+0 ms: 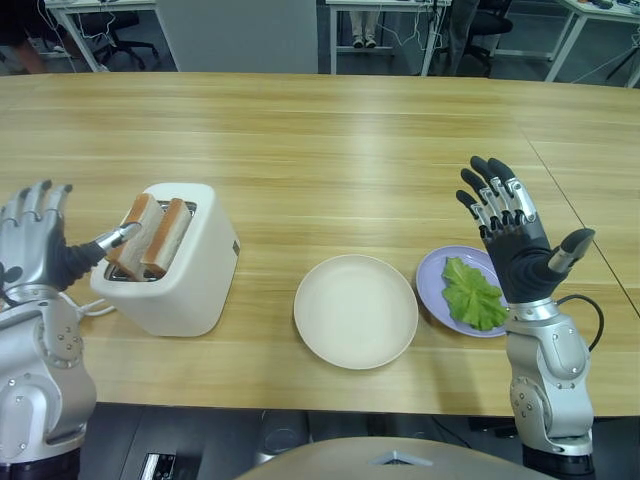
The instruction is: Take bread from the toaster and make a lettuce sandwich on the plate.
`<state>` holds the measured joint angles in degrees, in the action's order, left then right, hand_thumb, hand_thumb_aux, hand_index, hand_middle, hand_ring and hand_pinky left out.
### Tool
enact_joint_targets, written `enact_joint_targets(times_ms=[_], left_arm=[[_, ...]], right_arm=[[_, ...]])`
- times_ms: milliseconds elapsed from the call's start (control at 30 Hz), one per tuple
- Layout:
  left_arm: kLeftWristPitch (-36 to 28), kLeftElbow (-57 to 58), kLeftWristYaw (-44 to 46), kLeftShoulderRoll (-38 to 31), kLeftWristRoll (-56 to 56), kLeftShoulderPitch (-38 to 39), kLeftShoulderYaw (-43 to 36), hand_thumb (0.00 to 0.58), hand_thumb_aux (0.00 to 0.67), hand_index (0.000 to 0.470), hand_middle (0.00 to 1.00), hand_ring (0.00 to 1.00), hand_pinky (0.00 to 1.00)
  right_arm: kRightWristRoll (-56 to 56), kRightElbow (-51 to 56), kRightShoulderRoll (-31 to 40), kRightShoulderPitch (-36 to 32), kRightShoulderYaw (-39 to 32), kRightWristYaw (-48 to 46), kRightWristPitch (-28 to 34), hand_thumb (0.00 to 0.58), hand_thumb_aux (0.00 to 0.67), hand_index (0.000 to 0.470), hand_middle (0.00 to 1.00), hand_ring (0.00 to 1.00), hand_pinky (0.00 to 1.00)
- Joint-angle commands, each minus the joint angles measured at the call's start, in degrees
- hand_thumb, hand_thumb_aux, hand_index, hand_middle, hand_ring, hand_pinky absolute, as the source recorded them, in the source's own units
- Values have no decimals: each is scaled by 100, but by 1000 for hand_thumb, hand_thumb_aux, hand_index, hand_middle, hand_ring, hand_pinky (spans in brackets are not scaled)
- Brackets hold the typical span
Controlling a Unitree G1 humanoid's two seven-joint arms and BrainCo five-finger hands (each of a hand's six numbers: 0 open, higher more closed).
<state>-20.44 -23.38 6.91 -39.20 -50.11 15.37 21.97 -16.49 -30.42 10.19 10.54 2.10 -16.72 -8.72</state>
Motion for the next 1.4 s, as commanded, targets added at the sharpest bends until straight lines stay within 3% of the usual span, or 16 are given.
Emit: enact_joint_targets(times_ms=[33, 367, 433, 500, 533, 567, 600, 667, 700, 733, 833, 1233, 1333, 1400], left_arm=[[-115, 93, 212, 51, -111, 73, -162, 0, 0, 0, 0, 0, 0], [-267, 381, 387, -15, -425, 128, -474, 14, 8, 5, 0, 0, 0], [-285, 468, 385, -8, -452, 118, -523, 120, 74, 51, 0, 0, 0], [-288, 526, 389, 17, -465, 113, -585, 187, 118, 81, 0, 0, 0], [-279, 538, 386, 34, -453, 106, -609, 271, 181, 124, 0, 0, 0], [-274, 553, 371, 55, -435, 84, -634, 271, 181, 124, 0, 0, 0], [-282, 558, 358, 66, -433, 71, -656, 470, 378, 260, 0, 0, 0], [-277, 547, 318, 102, -373, 38, -675, 512, 441, 303, 0, 0, 0], [-267, 550, 306, 123, -329, 12, -680, 566, 565, 388, 0, 0, 0], [-257, 555, 297, 145, -293, -14, -688, 578, 631, 433, 0, 0, 0], [-198, 620, 266, 261, -75, -109, -684, 580, 670, 460, 0, 0, 0], [258, 455, -309, 977, 1233, -424, -220, 580, 670, 460, 0, 0, 0], [469, 286, -522, 1124, 1663, -569, 92, 580, 670, 460, 0, 0, 0], [603, 168, -651, 1209, 1919, -661, 299, 580, 670, 460, 200, 200, 200]], right_arm=[[9, 18, 85, 29, 96, -42, 8, 0, 0, 0, 0, 0, 0], [-33, -87, 196, 123, 148, -75, 16, 0, 0, 0, 0, 0, 0], [-46, -106, 213, 134, 150, -92, 26, 0, 0, 0, 0, 0, 0], [-62, -138, 237, 155, 150, -109, 38, 0, 0, 0, 0, 0, 0], [-67, -155, 247, 163, 149, -117, 47, 0, 0, 0, 0, 0, 0], [-68, -165, 254, 171, 146, -125, 53, 0, 0, 0, 0, 0, 0], [-71, -171, 262, 175, 143, -133, 58, 0, 0, 0, 0, 0, 0], [-81, -185, 284, 188, 139, -149, 69, 0, 0, 0, 0, 0, 0], [-84, -190, 294, 196, 136, -154, 74, 0, 0, 0, 0, 0, 0], [-86, -197, 301, 211, 133, -158, 74, 0, 0, 0, 0, 0, 0], [-81, -226, 323, 254, 112, -185, 78, 0, 0, 0, 0, 0, 0], [66, -227, 463, 285, 101, -302, 67, 0, 0, 0, 0, 0, 0], [1253, 201, 913, 160, 158, -280, -436, 0, 0, 0, 0, 0, 0], [2827, 766, 1487, -5, 207, 99, -1125, 0, 0, 0, 0, 0, 0]])
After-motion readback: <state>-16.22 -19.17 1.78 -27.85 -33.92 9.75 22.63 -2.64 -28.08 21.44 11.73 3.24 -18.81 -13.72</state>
